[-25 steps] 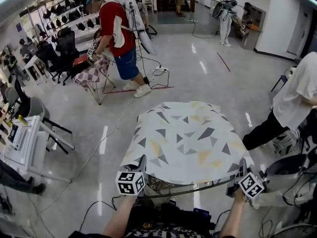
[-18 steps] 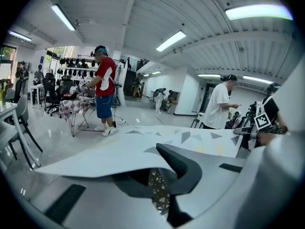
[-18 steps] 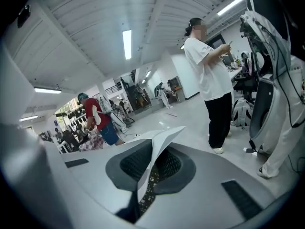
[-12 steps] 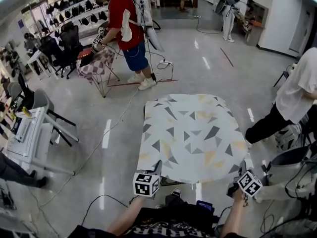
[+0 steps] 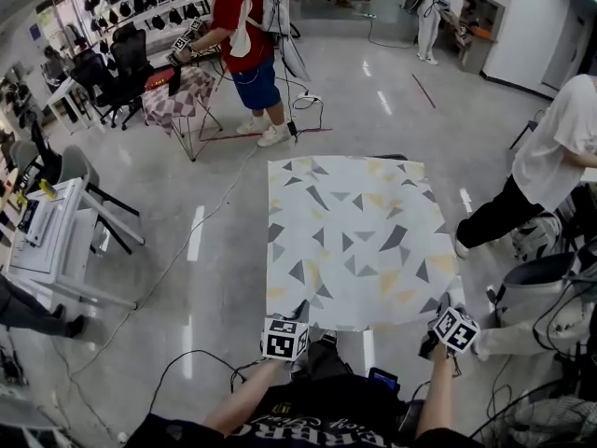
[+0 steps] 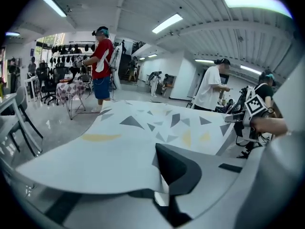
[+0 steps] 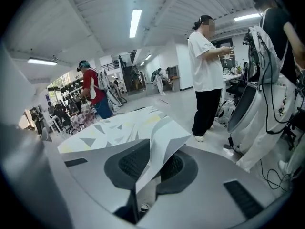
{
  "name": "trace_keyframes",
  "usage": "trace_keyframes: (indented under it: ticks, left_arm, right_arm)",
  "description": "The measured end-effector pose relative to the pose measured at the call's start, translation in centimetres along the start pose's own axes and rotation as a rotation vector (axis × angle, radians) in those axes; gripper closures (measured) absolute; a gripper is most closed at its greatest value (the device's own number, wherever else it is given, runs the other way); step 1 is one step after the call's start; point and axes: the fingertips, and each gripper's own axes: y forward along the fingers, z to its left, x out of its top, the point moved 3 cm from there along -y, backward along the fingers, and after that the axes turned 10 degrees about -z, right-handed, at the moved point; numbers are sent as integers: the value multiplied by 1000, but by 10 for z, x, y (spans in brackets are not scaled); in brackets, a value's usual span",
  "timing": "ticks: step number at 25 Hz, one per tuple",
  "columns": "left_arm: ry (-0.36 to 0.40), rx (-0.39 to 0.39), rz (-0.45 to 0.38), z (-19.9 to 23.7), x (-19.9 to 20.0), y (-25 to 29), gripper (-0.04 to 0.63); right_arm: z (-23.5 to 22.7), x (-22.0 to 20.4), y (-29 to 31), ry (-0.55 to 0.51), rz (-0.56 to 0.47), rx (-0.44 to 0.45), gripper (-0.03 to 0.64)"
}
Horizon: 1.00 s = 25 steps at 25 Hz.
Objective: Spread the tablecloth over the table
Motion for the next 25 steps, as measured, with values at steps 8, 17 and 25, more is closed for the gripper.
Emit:
trace_keyframes:
  ticks: [8, 17, 25]
  left_arm:
    - [-28, 33, 70, -4, -26, -9, 571]
    - [-108, 153, 233, 14, -81, -40, 417]
    - [-105, 185, 246, 25, -101, -73, 393]
  right_arm:
    - [-23, -7, -1, -88, 37, -27, 548]
    - [-47, -10, -25, -174, 47, -77, 414]
    - [-16, -23, -57, -140, 23, 17, 416]
